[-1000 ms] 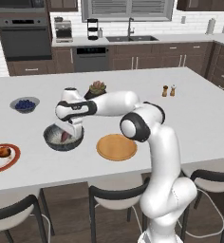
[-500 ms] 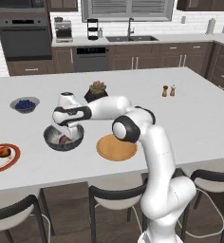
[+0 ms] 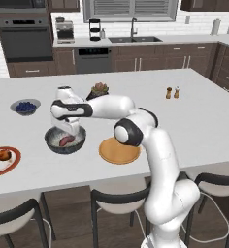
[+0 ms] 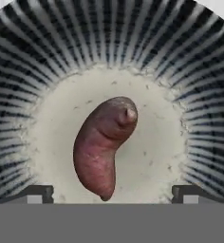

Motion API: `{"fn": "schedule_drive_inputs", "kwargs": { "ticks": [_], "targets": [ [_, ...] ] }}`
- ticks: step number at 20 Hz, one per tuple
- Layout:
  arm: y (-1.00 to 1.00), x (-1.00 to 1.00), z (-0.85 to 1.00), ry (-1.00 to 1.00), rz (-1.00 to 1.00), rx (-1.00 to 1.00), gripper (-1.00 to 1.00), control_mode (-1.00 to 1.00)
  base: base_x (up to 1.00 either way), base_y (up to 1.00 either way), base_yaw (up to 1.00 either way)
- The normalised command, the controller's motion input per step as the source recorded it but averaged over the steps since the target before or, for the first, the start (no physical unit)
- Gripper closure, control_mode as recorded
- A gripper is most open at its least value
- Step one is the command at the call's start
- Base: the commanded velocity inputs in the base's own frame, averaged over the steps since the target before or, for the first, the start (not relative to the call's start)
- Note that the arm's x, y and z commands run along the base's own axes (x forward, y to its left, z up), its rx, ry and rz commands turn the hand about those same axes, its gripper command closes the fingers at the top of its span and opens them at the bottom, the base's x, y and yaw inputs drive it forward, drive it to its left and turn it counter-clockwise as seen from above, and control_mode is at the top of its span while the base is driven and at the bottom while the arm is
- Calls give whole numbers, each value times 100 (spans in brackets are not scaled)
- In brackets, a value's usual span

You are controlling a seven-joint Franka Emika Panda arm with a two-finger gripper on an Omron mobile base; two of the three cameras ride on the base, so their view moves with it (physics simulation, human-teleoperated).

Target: Pick the chicken drumstick and potato from their plates and place them in the bowl. Then put the bowl in the fridge.

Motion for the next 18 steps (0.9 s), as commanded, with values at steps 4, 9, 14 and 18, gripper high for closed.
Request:
{"fn": "schedule_drive_inputs", "kwargs": {
  "ticks": [4,9,14,18],
  "targets": [
    [-84,-100,22,0,10,4,-100,-100,0,0,0],
    [-100,-100,-1,-7,22,2,-100,-100,0,0,0],
    [-88,-96,57,-10,27,3,-100,-100,0,0,0],
    [-72,-69,99,-6,13,13,-100,-100,0,0,0]
  ]
}}
